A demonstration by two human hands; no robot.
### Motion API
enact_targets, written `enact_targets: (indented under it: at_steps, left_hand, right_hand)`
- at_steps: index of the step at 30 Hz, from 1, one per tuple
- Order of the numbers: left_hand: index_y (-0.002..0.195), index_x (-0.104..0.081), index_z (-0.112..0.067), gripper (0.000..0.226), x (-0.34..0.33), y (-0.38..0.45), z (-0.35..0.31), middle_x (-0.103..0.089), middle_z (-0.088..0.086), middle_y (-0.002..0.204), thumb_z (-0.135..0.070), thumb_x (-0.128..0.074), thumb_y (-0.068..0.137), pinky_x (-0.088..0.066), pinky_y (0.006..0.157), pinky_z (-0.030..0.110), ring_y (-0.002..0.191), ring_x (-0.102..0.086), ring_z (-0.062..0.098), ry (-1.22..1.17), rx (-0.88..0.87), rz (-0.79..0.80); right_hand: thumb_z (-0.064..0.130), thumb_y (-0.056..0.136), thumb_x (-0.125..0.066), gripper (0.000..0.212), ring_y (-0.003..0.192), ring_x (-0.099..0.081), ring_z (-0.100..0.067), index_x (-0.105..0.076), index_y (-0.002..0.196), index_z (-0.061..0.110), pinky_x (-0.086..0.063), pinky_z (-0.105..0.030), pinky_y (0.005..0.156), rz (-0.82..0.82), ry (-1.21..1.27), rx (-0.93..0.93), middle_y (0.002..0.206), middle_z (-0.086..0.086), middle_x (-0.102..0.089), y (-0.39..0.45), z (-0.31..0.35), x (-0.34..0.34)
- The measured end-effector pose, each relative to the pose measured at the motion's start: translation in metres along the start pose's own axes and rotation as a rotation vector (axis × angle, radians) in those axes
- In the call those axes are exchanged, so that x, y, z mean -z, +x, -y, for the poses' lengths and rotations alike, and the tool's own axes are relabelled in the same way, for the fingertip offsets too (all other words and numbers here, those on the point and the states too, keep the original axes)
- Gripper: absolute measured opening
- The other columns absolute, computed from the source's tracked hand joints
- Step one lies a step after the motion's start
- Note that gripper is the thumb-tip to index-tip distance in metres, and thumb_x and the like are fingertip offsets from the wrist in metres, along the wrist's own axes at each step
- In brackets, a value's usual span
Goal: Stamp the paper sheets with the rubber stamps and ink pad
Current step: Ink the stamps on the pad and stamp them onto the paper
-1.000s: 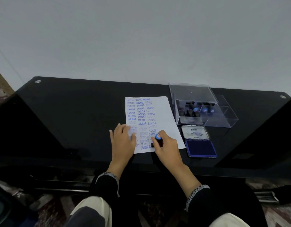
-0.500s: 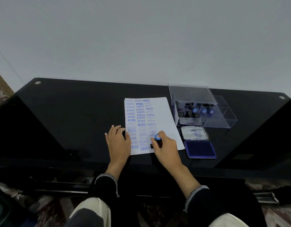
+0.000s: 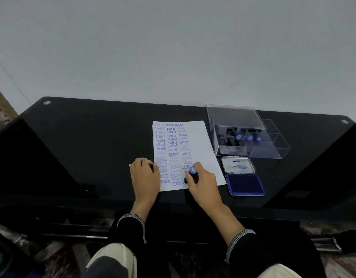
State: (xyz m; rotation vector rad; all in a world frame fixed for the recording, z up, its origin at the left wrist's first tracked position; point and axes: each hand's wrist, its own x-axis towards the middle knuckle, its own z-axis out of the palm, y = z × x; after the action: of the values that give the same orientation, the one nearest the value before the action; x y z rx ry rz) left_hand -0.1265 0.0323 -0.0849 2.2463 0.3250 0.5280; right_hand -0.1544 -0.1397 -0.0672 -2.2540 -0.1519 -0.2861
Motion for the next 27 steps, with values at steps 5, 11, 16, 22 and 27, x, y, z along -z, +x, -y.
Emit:
enact_targets:
  at_steps: [5,11,16,22,27]
  left_hand:
    - [0.08,-0.052,-0.018,0.015,0.001,-0.001,0.0,-0.045,-0.011,0.095,-0.02,-0.056,0.094,-0.042,0.102,0.049,0.094,-0.031,0.001,0.003,-0.019,-0.003]
    - [0.083,-0.055,-0.017,0.012,0.0,0.0,0.0,-0.048,-0.009,0.096,-0.02,-0.056,0.094,-0.041,0.103,0.048,0.097,-0.034,0.004,0.004,-0.033,-0.001]
    - [0.083,-0.054,-0.018,0.011,-0.001,0.0,0.001,-0.049,-0.008,0.096,-0.019,-0.056,0.094,-0.04,0.104,0.049,0.097,-0.035,0.004,0.008,-0.045,-0.004]
    - [0.082,-0.053,-0.018,0.012,0.0,-0.001,-0.001,-0.049,-0.008,0.094,-0.018,-0.056,0.094,-0.039,0.104,0.049,0.094,-0.034,0.005,0.001,-0.056,-0.012]
    - [0.083,-0.054,-0.018,0.011,0.0,-0.001,0.001,-0.049,-0.009,0.094,-0.018,-0.056,0.094,-0.038,0.105,0.049,0.093,-0.033,0.003,0.012,-0.05,-0.006]
  right_hand:
    - [0.025,0.095,-0.057,0.024,0.059,-0.052,-0.018,-0.037,0.081,0.019,-0.04,-0.028,0.053,-0.052,-0.008,0.022,0.069,0.0,-0.055,-0.008,0.0,-0.005]
    - [0.021,0.094,-0.058,0.022,0.055,-0.044,-0.012,-0.039,0.083,0.017,-0.034,-0.018,0.051,-0.03,-0.005,0.017,0.068,0.002,-0.052,-0.004,0.003,-0.001]
    - [0.022,0.094,-0.058,0.02,0.054,-0.044,-0.012,-0.04,0.085,0.016,-0.035,-0.015,0.052,0.02,-0.017,0.005,0.066,0.007,-0.05,0.003,0.003,0.003]
    - [0.021,0.094,-0.058,0.024,0.054,-0.043,-0.01,-0.037,0.083,0.018,-0.033,-0.015,0.05,-0.021,-0.046,0.015,0.066,0.007,-0.048,-0.006,0.001,-0.001]
    - [0.02,0.094,-0.058,0.021,0.052,-0.042,-0.007,-0.04,0.085,0.015,-0.034,-0.014,0.052,-0.001,-0.022,0.021,0.065,0.014,-0.044,-0.002,0.004,0.003]
